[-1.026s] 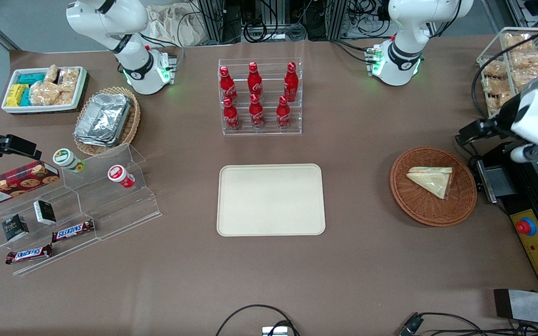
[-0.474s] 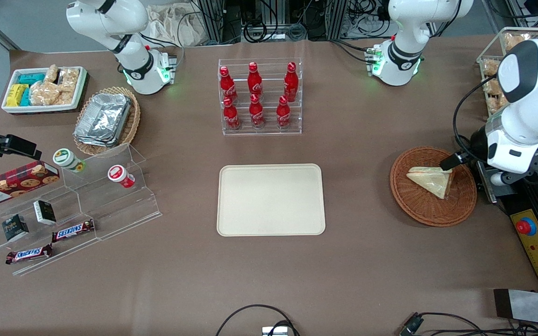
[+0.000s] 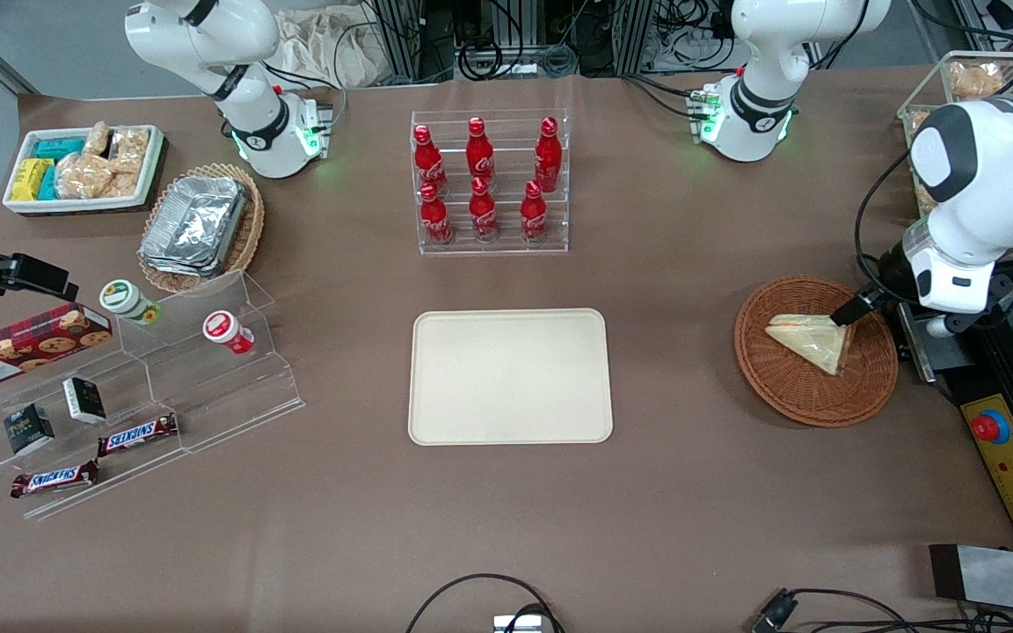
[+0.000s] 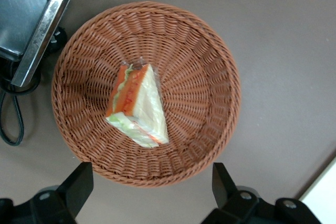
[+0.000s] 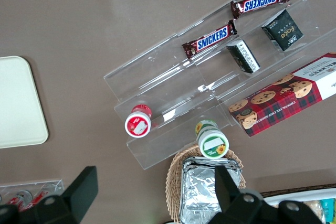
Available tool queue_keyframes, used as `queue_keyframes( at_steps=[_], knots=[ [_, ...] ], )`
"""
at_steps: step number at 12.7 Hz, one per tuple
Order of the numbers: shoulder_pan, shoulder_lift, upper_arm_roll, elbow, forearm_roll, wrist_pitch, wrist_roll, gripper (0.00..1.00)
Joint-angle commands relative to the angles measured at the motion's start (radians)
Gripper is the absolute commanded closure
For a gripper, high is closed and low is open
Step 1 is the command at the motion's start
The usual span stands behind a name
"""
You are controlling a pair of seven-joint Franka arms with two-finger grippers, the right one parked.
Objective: Place sandwich from basket to tray
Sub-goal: 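Lower the left gripper over the wrapped sandwich in the wicker basket, then close the left gripper on the wrapped sandwich's edge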
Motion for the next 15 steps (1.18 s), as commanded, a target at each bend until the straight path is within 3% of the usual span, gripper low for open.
queue_keyframes(
  at_steps=[1, 3, 15],
  knots=[
    [0.028, -0.028, 0.000, -0.077, -0.024, 0.081, -0.013, 0.00],
    [0.036, -0.011, 0.000, -0.103, -0.082, 0.130, -0.012, 0.00],
    [0.059, 0.153, -0.001, -0.180, -0.173, 0.420, -0.013, 0.00]
  ],
)
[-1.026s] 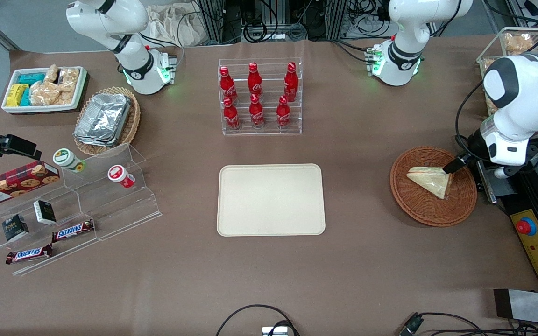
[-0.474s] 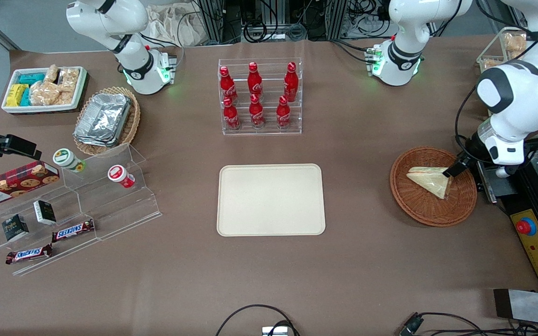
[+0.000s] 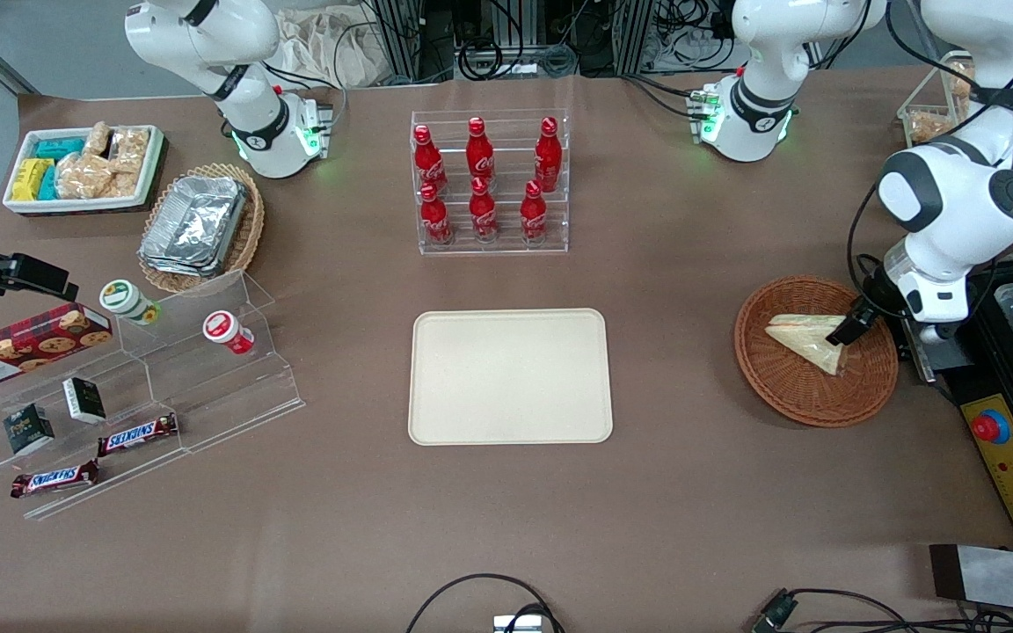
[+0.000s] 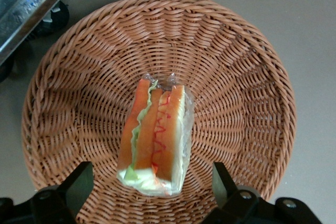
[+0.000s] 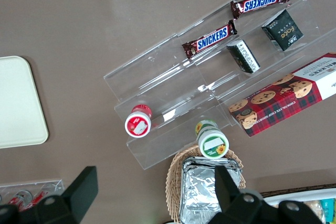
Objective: Place sandwich from basket to tray
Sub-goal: 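Close the left gripper on the wrapped sandwich's edge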
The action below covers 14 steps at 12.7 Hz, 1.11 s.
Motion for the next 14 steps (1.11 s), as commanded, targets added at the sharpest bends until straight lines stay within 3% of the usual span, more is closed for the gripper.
queue_keyframes(
  at_steps=[1, 7, 8, 9, 11, 12, 14],
  knots=[
    [-0.001, 0.025, -0.005, -0.017, -0.026, 0.057, -0.009, 0.00],
    [-0.011, 0.085, -0.016, -0.018, -0.047, 0.134, -0.009, 0.03],
    [-0.011, 0.090, -0.019, -0.018, -0.047, 0.140, -0.009, 0.13],
    [-0.012, 0.094, -0.019, -0.018, -0.047, 0.142, -0.009, 0.30],
    [-0.021, 0.096, -0.020, -0.018, -0.047, 0.142, -0.009, 0.76],
    [-0.021, 0.094, -0.020, -0.018, -0.047, 0.142, -0.009, 0.90],
    [-0.021, 0.080, -0.020, -0.015, -0.047, 0.130, 0.005, 0.95]
  ],
)
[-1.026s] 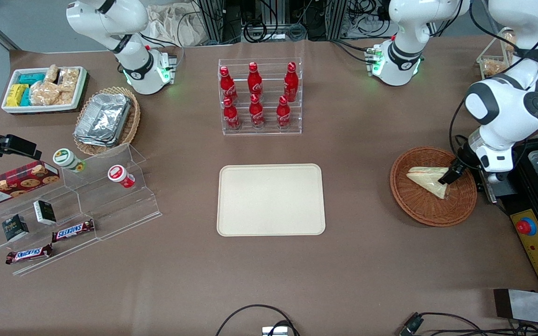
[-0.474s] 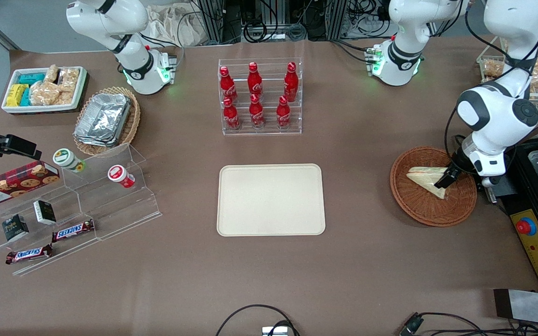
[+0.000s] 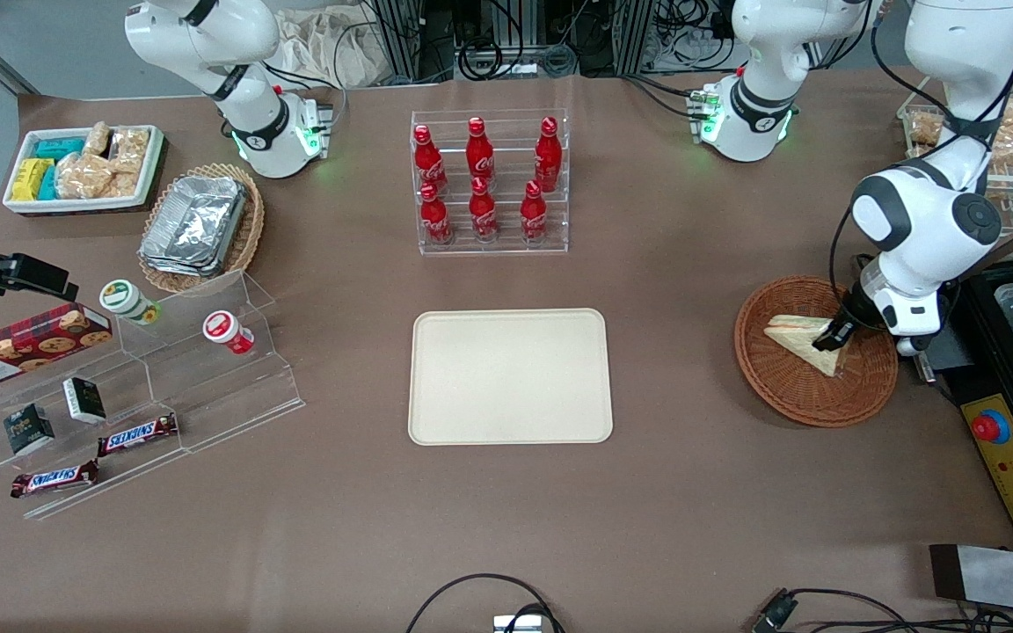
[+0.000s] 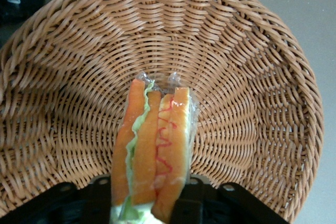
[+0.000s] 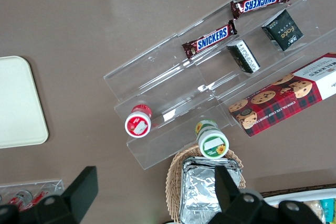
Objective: Place sandwich from basket to tray
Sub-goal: 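Close the left gripper on the wrapped sandwich's edge, then lift the sandwich out of the basket with the left gripper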
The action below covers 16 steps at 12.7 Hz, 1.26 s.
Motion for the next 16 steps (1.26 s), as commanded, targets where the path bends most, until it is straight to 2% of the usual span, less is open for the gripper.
queue_keyframes(
  at_steps=[1, 5, 7, 10, 13, 15, 16],
  knots=[
    [-0.008, -0.041, -0.007, -0.004, -0.011, -0.001, 0.008, 0.95],
    [-0.008, -0.195, -0.051, 0.063, 0.013, -0.223, 0.043, 0.98],
    [-0.008, -0.239, -0.062, 0.183, 0.027, -0.421, 0.084, 0.98],
    [-0.008, -0.229, -0.180, 0.393, 0.200, -0.683, 0.089, 0.96],
    [-0.008, -0.197, -0.338, 0.475, 0.216, -0.701, 0.084, 0.96],
    [-0.008, -0.155, -0.433, 0.525, 0.289, -0.713, 0.077, 0.95],
    [-0.008, -0.122, -0.468, 0.562, 0.298, -0.734, 0.075, 0.94]
  ],
)
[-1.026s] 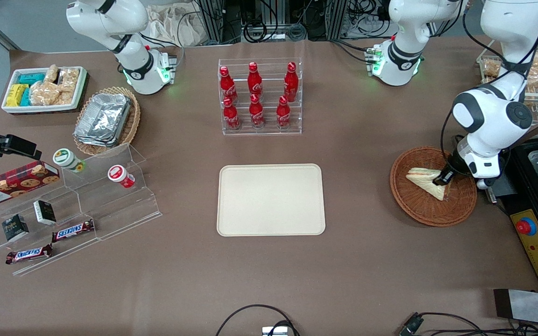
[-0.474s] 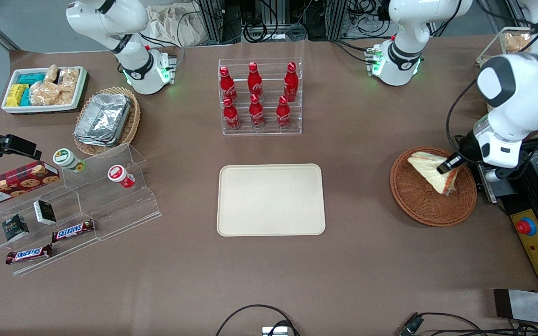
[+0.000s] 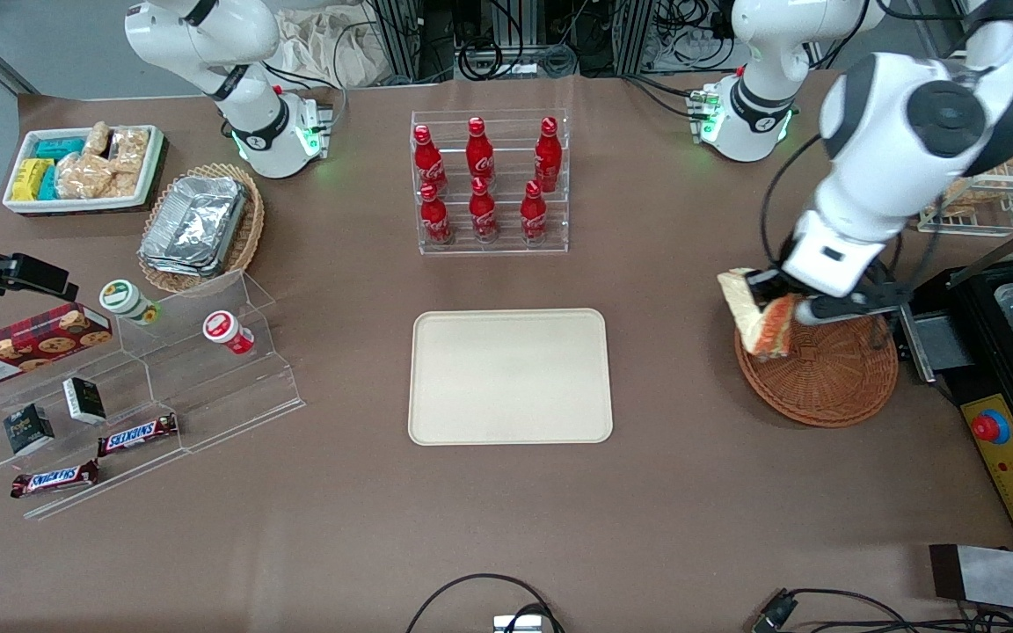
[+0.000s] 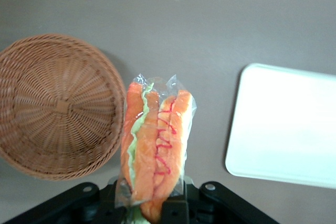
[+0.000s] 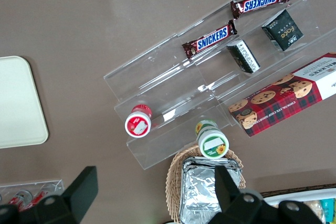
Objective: Place sandwich from basket to tray
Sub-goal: 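Lift the sandwich out of the basket with the left gripper, then carry the sandwich over the cream tray and lower it onto it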
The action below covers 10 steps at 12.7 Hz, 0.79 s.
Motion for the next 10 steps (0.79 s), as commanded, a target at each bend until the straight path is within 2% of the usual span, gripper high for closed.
queue_keyframes(
  at_steps=[1, 3, 7, 10],
  knots=[
    [0.009, 0.111, -0.084, 0.132, 0.047, -0.068, -0.002, 0.94],
    [-0.014, 0.163, -0.132, 0.186, 0.053, -0.074, -0.012, 0.94],
    [-0.183, 0.369, -0.134, 0.327, 0.186, -0.067, -0.192, 0.92],
    [-0.219, 0.489, -0.137, 0.392, 0.231, -0.053, -0.230, 0.89]
  ],
)
